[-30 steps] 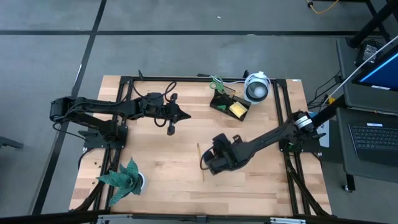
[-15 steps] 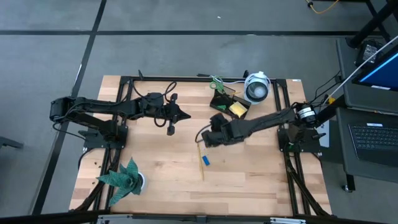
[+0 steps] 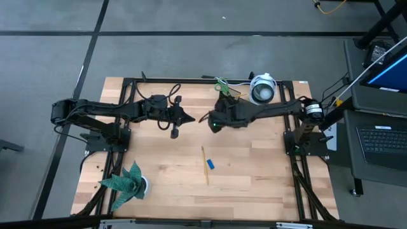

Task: Pick and place office supplies into organizer
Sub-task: Put the binder clip into the metal mesh desk organizer

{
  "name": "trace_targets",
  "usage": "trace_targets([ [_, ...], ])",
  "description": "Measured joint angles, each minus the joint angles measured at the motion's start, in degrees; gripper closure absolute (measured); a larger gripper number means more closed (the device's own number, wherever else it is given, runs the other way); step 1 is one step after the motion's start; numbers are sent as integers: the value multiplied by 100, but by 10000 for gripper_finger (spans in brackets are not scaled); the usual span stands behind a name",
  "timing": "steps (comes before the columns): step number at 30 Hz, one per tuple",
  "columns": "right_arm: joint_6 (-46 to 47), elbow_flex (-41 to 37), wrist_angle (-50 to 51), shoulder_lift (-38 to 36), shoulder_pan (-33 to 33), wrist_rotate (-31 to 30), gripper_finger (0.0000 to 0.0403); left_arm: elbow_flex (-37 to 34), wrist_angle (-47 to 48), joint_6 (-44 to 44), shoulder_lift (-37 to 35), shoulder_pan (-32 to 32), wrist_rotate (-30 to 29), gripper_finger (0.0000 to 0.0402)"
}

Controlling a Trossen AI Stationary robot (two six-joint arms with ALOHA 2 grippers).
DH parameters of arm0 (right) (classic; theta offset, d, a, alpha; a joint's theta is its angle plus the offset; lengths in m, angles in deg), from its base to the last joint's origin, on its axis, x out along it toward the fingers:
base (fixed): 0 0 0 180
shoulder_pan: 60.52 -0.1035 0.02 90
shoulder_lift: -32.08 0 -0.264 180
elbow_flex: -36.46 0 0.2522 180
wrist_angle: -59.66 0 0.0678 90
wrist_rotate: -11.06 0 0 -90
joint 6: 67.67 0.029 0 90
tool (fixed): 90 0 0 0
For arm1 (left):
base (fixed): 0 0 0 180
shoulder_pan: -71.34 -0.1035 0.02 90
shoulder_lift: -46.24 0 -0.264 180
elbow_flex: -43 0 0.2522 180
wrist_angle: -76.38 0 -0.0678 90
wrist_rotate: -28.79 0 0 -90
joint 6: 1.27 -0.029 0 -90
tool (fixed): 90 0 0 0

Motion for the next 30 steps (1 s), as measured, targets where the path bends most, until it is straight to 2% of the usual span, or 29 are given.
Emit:
trace_targets([
  [9,-590,0,-89,0,569,298,335,0,151,0,0,146,3,398],
  [26,-1199,2,-540,321,1095,322,335,0,265,6,0,178,3,399],
  [30,-1218,1,-672,368,1199,502,335,0,280,2,0,264,4,400],
])
